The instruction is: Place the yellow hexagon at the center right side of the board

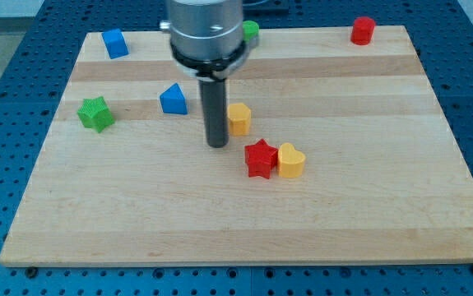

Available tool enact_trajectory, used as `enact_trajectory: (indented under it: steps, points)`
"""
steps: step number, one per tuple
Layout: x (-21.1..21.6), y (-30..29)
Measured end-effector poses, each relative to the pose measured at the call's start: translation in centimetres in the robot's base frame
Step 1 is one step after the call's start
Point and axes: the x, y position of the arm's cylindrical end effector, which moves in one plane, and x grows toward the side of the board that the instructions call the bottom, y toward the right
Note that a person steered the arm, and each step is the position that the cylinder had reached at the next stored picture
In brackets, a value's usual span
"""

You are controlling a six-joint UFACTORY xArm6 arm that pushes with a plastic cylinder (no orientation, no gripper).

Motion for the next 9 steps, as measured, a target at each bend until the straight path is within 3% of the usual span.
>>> enact_trajectory:
  steps: [3,6,8,9]
  points:
    - [-4.2,1.7]
    - [-4.1,17.2]
    - [-1.8,8.9]
    - [1.8,11.1]
